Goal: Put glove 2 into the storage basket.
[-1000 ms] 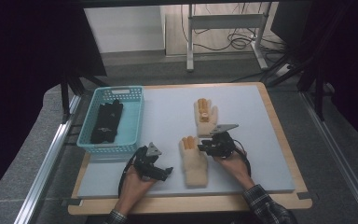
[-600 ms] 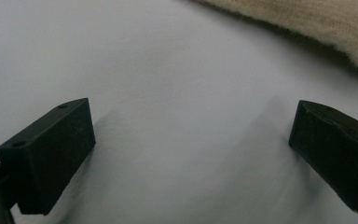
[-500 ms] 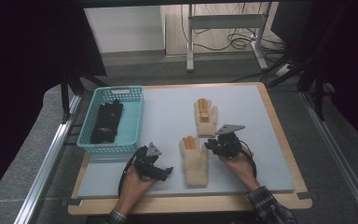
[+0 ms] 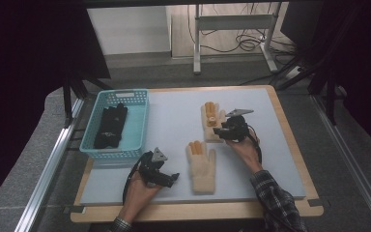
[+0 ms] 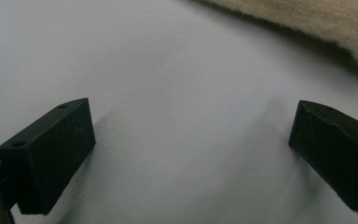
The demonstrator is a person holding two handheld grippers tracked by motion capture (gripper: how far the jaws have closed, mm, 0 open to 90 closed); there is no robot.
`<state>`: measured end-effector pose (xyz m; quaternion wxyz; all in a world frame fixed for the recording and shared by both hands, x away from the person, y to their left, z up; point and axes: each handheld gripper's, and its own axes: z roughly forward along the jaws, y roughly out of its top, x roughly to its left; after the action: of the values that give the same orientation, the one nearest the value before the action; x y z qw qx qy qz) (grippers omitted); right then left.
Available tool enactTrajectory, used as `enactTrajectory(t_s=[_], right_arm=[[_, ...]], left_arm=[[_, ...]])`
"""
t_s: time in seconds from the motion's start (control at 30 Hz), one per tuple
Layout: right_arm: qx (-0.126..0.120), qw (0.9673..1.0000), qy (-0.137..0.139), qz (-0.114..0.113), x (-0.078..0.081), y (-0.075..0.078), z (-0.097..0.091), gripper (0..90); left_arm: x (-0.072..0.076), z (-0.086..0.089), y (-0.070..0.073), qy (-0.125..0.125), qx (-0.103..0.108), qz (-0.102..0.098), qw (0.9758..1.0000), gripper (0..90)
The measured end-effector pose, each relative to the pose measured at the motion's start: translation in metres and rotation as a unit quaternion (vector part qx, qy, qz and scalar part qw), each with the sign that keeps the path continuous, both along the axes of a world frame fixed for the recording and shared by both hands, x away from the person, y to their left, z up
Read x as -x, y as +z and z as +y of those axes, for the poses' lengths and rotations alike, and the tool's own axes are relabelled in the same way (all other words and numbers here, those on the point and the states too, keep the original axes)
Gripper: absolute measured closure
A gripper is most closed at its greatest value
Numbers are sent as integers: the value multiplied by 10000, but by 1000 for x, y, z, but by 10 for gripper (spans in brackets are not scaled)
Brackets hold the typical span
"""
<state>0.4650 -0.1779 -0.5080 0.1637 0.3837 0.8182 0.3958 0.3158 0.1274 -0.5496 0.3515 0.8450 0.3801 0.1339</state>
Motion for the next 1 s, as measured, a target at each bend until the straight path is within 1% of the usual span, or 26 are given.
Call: enactTrajectory(t_s=[0.13, 0.17, 0.27, 0.33, 0.43, 0.57, 0.63, 0.67, 0.73, 0.77, 0.83, 0.9, 1.0], right_arm=[[94, 9999, 20, -42, -14, -3, 6, 439], [155, 9998, 58, -87, -18, -4, 9, 422], [272, 9993, 109, -217, -23, -7, 17, 379], [313, 9992, 143, -221, -28, -9, 21, 355], [437, 9985, 196, -270, -35, -15, 26, 341], [504, 9981, 132, -330, -42, -19, 30, 343], [516, 9983, 114, -261, -45, -22, 31, 367], [506, 9984, 113, -206, -46, -23, 32, 399], [379, 9992, 111, -61, -47, -22, 31, 487], [407, 9991, 70, -25, -46, -21, 31, 518], [454, 9990, 38, 1, -46, -19, 33, 549], [507, 9987, 45, 4, -45, -17, 33, 561], [488, 9988, 55, -42, -42, -13, 32, 564]], left_arm=[[0, 0, 0, -20, -17, -1, 10000, 5], [0, 0, 0, -11, -11, 6, 10000, 5], [0, 0, 0, -12, -14, 7, 10000, 5], [0, 0, 0, -13, -16, 8, 10000, 4], [0, 0, 0, -16, -19, 9, 10000, 4], [0, 1, 0, -28, -34, 15, 10000, 4], [0, 1, 0, -28, -33, 15, 10000, 5], [0, 1, 0, -28, -34, 14, 10000, 4], [0, 1, 0, -29, -34, 14, 10000, 4], [0, 1, 0, -28, -33, 14, 10000, 4], [0, 1, 0, -28, -34, 14, 10000, 4], [0, 1, 0, -27, -33, 13, 10000, 5], [0, 1, 0, -29, -34, 13, 10000, 5]])
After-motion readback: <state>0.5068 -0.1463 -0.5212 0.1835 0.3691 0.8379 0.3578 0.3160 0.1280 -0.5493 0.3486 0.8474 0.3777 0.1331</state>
